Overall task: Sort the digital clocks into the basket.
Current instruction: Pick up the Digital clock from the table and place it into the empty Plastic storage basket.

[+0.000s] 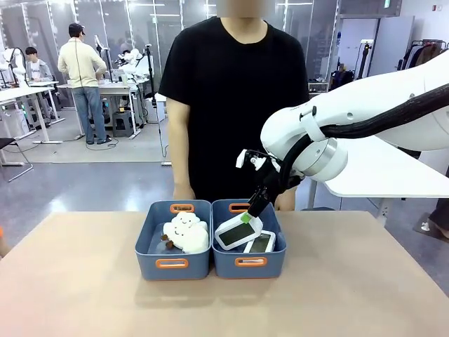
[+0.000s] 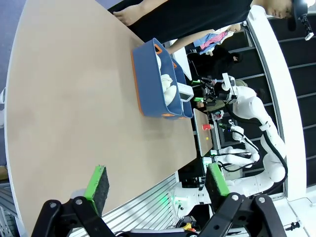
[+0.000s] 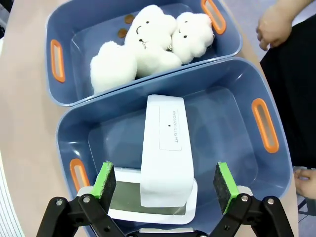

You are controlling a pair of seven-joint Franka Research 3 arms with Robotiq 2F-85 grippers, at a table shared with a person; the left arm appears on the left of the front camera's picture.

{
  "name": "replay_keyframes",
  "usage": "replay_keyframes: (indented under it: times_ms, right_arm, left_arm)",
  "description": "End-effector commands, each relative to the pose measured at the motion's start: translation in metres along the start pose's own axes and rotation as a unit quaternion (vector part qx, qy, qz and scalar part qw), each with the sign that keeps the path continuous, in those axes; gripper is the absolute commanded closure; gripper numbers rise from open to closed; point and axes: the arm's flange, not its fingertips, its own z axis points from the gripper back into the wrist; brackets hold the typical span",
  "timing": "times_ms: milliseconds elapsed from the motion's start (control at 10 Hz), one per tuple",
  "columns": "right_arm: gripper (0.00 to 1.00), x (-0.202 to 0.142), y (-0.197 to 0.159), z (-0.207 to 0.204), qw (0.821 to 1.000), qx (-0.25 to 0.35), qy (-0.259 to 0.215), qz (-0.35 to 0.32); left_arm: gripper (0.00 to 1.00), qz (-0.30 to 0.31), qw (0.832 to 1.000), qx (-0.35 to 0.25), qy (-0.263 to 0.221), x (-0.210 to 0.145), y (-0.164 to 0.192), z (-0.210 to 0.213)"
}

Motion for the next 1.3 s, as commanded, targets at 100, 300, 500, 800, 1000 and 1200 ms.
replay_keyframes:
  times_ms: [100,300,500,800,1000,1200]
  right_arm:
    - [0.00,0.001,-0.002,-0.002,1.000,-0.002,-0.001,0.000]
    - [0.00,0.001,-0.002,-0.002,1.000,-0.002,-0.001,0.000]
    - [0.00,0.000,0.000,0.000,1.000,0.000,0.000,0.000]
    - [0.00,-0.005,0.019,0.079,0.997,0.017,-0.023,-0.069]
    - [0.00,-0.034,0.027,0.115,0.985,0.064,-0.058,-0.149]
    - [0.00,-0.102,0.003,0.160,0.940,0.156,-0.128,-0.277]
  left_arm:
    - [0.00,-0.003,1.000,-0.004,0.004,-0.003,-0.002,0.002]
    - [0.00,-0.003,1.000,-0.004,0.004,-0.003,-0.002,0.002]
    - [0.00,-0.003,1.000,-0.004,0.004,-0.003,-0.002,0.002]
    - [0.00,-0.003,1.000,-0.004,0.004,-0.003,-0.002,0.002]
    - [0.00,-0.003,1.000,-0.004,0.004,-0.003,-0.002,0.002]
    - [0.00,-0.003,1.000,-0.004,0.004,-0.003,-0.002,0.002]
